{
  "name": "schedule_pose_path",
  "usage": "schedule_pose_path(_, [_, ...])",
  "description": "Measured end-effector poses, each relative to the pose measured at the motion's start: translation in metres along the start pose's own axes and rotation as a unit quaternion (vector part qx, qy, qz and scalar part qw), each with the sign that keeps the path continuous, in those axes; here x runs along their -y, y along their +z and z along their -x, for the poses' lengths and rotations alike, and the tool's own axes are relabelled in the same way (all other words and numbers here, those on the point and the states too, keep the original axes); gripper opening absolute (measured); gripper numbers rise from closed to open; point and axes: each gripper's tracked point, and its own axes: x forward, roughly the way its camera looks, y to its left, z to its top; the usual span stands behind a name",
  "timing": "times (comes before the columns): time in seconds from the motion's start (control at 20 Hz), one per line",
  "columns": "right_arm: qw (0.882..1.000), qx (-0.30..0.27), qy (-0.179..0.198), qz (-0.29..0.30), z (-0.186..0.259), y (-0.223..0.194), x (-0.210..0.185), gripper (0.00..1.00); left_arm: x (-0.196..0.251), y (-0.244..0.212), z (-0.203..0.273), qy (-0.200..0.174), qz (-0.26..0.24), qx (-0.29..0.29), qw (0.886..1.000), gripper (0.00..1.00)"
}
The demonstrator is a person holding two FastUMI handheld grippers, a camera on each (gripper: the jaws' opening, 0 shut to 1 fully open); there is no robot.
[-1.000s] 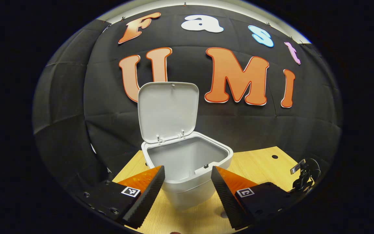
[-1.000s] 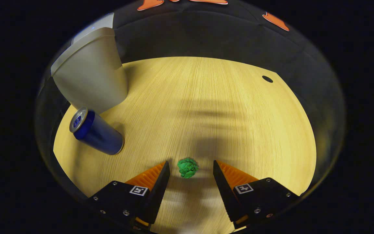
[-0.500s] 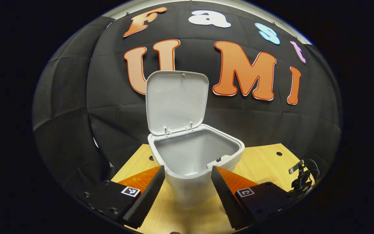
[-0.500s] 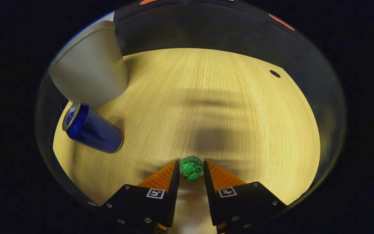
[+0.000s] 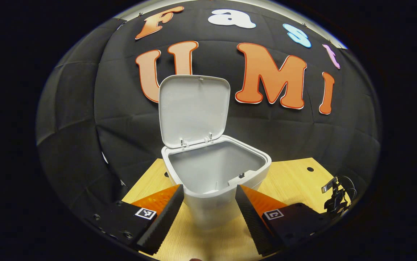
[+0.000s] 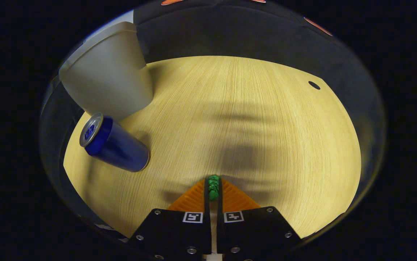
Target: Press the lid of the desktop garbage bin to open it, pick up the crumpled paper on the desktop and throw it into the bin, then pick up the pop can on the desktop and drop it into the bin, and finally close the garbage bin lid.
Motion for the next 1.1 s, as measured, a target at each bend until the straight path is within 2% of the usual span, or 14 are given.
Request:
schedule_pose_path(0.05, [1.000,0.007,0.002,-0.002,-0.019,-0.032,-0.012,0.06,0.002,0.000,0.002,-0.001,-0.002,0.001,1.000,0.91])
schedule_pose_path(0.15, [0.999,0.029,0.006,-0.012,0.003,0.006,-0.005,0.05,0.003,0.004,0.006,-0.003,-0.003,0.006,1.000,0.91])
schedule_pose_path(0.35, [0.995,0.092,0.020,-0.032,0.023,0.049,-0.009,0.05,0.007,0.008,0.014,-0.010,0.002,0.015,1.000,0.92])
schedule_pose_path(0.55, [0.987,0.156,0.027,-0.016,0.051,0.099,-0.012,0.05,0.007,0.012,0.026,-0.013,0.006,0.024,1.000,0.91])
schedule_pose_path(0.85, [0.966,0.251,0.049,0.028,0.115,0.176,-0.034,0.05,-0.002,0.014,0.043,-0.006,0.011,0.035,0.999,0.91])
schedule_pose_path(1.1, [0.938,0.330,0.083,0.069,0.150,0.248,-0.076,0.05,-0.019,0.011,0.057,0.007,0.024,0.038,0.999,0.91])
